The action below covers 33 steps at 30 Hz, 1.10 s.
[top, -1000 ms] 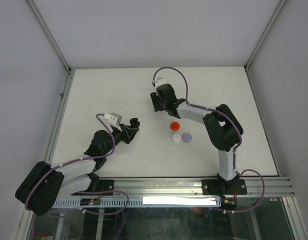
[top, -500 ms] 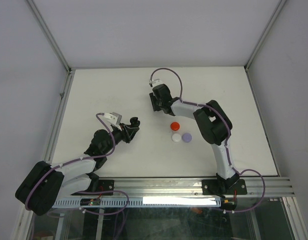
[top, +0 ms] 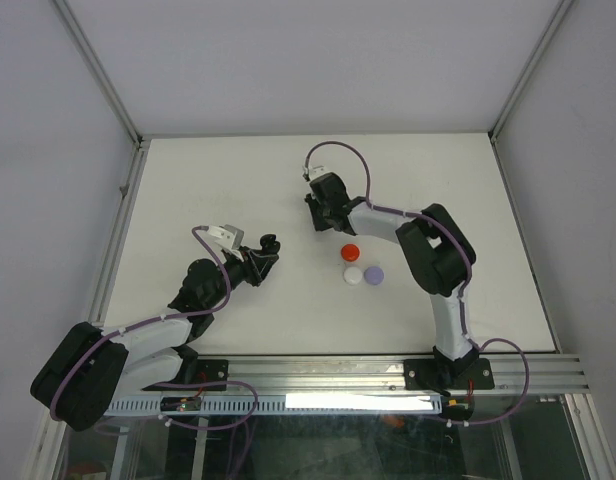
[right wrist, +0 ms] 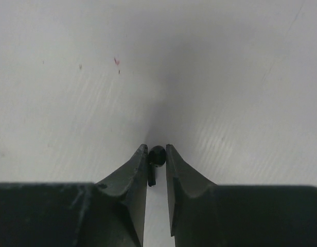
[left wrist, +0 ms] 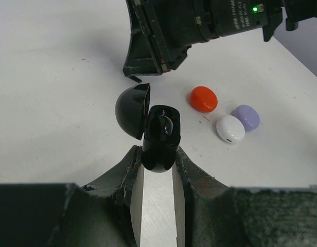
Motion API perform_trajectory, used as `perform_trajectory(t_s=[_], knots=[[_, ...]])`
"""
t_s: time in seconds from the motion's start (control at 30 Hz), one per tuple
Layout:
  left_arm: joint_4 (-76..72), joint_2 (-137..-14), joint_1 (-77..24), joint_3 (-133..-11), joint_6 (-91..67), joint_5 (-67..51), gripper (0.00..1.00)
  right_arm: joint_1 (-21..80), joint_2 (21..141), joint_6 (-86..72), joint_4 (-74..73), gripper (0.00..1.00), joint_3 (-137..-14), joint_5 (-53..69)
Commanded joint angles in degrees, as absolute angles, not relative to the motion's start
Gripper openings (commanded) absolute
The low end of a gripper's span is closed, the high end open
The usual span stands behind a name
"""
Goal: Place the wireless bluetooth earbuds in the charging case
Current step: Pick up the earbud from the center of the board.
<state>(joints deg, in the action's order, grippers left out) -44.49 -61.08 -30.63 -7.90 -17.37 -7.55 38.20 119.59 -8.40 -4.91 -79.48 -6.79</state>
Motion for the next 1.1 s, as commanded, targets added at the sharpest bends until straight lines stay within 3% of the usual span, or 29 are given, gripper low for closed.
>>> perform_trajectory(t_s=[0.0,0.53,1.07], knots=[[-46.63,-60.43,-30.1,-9.58,-17.27,-8.29,0.0,39.98,111.71,-9.66,-14.46,0.2,-75.3,-4.37],[-47.81,-60.38,-30.1,-9.23,-17.7,-8.79,0.0,50.99,95.96,-13.28,-29.0,0.22,-60.45,-4.03],[-48.34,-60.29,-30.12,-8.88,-17.89,-8.61,0.0,54.54,97.0,-15.88,-34.18,0.34,-61.37,-6.63]])
